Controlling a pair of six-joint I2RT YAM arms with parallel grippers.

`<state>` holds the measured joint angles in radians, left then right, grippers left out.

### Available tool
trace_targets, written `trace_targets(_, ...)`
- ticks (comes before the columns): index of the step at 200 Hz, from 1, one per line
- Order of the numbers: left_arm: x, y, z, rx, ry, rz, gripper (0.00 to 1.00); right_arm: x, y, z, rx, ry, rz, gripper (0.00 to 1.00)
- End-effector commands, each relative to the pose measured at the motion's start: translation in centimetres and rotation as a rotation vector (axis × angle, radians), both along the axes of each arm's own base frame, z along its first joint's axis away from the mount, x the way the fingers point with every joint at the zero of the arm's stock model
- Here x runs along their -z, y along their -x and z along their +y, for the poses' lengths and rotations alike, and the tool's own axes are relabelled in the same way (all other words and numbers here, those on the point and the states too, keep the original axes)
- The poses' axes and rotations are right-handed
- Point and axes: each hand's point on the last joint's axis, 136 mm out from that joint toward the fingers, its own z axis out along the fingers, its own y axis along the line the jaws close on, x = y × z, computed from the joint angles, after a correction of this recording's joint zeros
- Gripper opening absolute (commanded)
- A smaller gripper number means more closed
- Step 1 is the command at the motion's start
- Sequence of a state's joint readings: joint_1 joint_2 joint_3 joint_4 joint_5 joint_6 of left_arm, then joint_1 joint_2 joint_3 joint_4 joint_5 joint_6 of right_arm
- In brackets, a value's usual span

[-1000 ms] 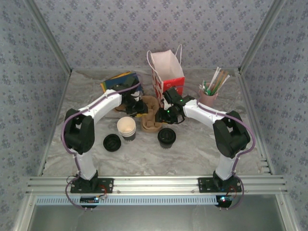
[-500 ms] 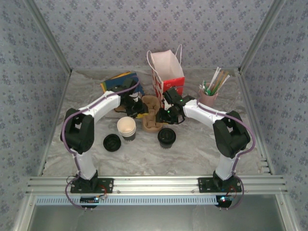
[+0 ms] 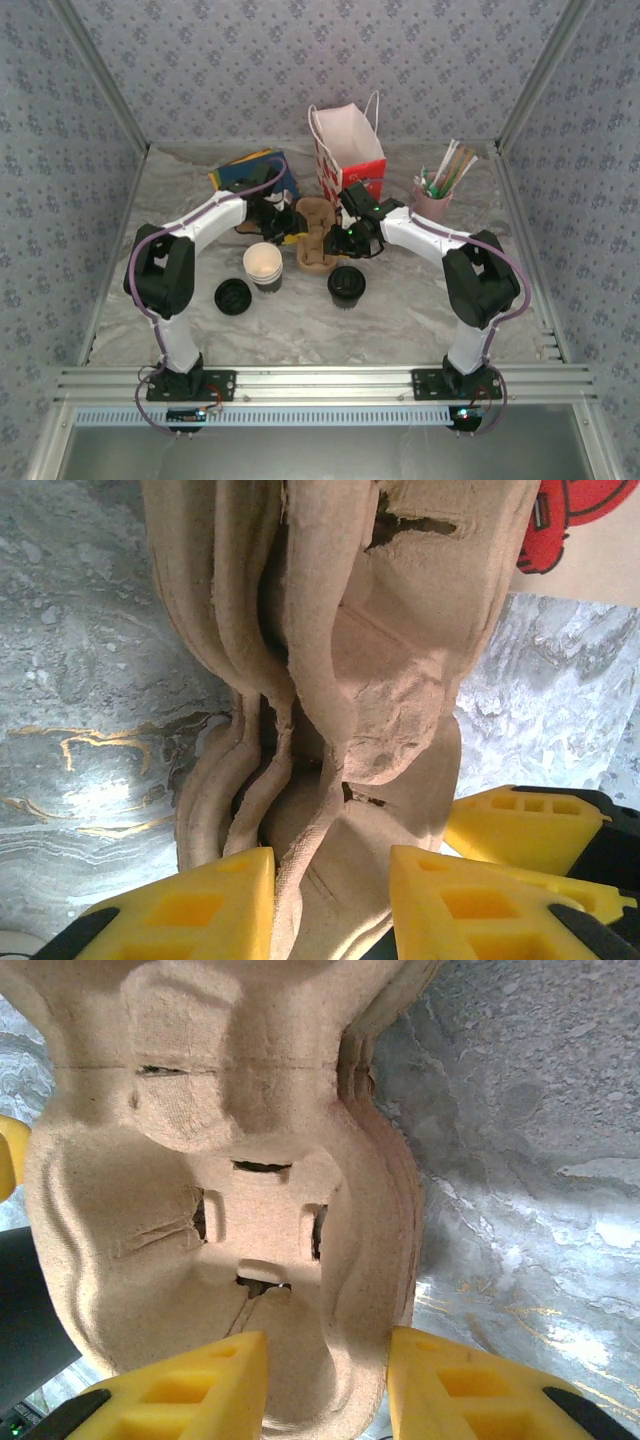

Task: Pack the takeout coffee

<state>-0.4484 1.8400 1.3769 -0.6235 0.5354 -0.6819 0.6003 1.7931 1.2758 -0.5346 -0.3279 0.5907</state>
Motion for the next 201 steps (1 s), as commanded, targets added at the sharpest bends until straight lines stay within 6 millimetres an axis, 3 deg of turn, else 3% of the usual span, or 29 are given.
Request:
trace_targets(1,-2.0,0.5,-1.2,0.079,0.072,-0.057,0.36,-1.9,-0.1,1.0,-0.028,-0.05,-0.042,0.37)
trace_targets(122,-0.3,0.8,-2.2,0.15,0.111,-0.041,0.35,-2.0,-0.5,1.2,-0.029,-0.052,-0.042,0.36)
trace_targets(201,0.8,-0.4,-0.1,0.125,-0.051,-0.088,0.39,-1.9,-0.6,1.1,-0.03,-0.053,-0.04,0.36)
